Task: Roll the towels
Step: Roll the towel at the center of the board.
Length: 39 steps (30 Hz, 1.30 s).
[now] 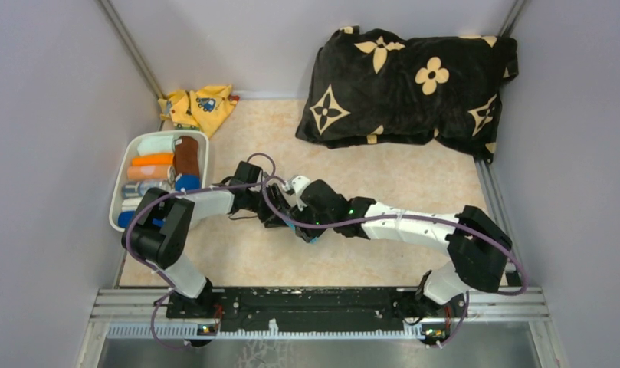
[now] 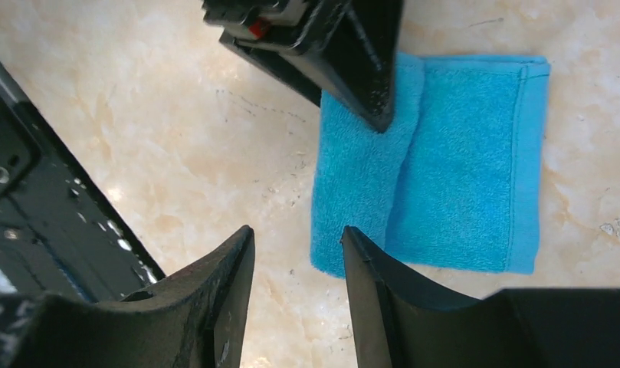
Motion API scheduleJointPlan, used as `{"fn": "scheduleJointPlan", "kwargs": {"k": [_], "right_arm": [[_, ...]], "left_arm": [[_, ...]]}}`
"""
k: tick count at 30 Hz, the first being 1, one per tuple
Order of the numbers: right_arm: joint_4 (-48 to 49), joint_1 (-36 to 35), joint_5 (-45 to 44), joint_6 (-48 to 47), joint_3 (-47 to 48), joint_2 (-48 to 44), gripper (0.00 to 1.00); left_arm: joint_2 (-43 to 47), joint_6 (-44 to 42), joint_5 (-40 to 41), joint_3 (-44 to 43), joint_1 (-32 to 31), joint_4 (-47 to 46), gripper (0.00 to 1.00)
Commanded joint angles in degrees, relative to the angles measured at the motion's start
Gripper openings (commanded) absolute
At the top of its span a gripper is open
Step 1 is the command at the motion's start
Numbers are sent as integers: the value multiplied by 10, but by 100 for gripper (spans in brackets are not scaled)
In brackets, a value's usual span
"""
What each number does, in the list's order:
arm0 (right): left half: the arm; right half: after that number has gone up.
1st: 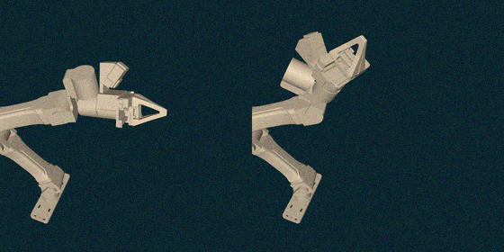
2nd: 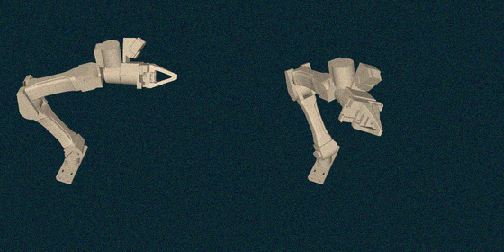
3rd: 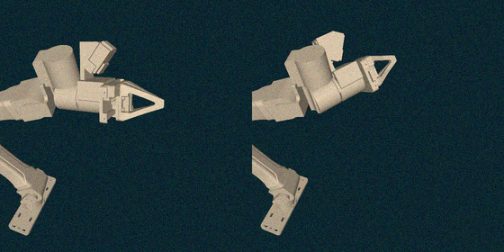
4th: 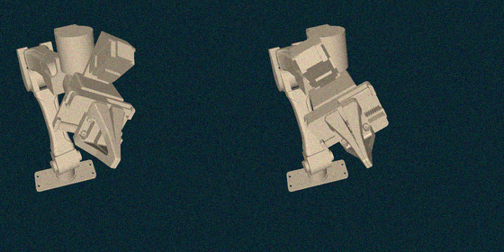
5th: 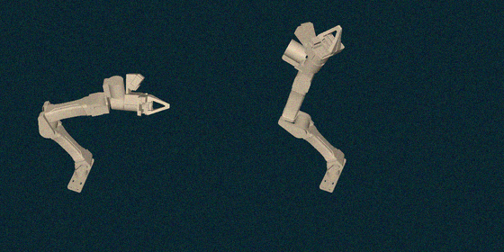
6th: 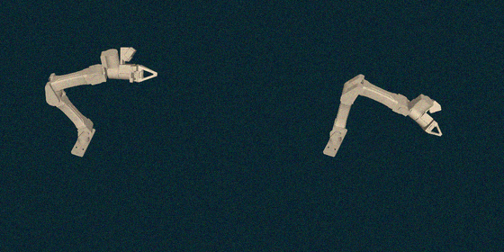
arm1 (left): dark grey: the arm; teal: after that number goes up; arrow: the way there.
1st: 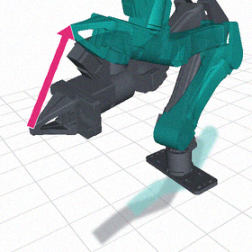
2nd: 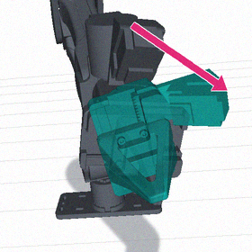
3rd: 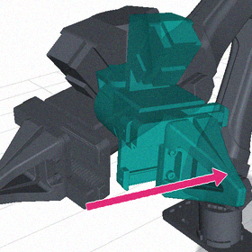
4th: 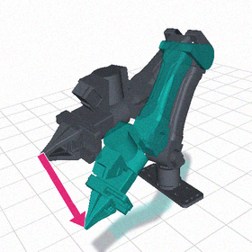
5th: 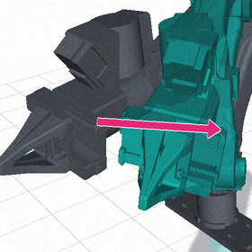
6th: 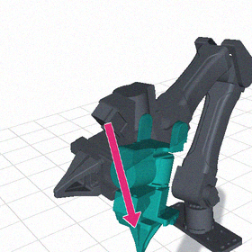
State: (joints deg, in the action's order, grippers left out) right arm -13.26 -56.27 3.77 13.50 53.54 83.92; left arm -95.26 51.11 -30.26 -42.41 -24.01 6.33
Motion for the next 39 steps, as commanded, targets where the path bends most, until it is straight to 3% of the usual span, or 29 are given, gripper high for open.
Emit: {"fn": "scheduleJointPlan", "kwargs": {"k": [1,19,24,26,32,39], "right_arm": [[-20,-48,-121,-53,37,34,46],[-31,-68,-190,-106,44,226,47],[-34,-64,-168,-106,30,241,35],[-37,-55,-124,-105,27,232,24],[-20,21,136,-67,33,185,4],[70,103,399,38,39,227,1]], "left_arm": [[-30,-10,80,28,-4,39,57],[-48,-7,60,34,5,34,61],[-29,-16,66,30,15,46,63],[-13,-24,69,25,25,60,66],[79,-37,78,36,71,94,74],[182,-42,91,52,88,149,78]]}}
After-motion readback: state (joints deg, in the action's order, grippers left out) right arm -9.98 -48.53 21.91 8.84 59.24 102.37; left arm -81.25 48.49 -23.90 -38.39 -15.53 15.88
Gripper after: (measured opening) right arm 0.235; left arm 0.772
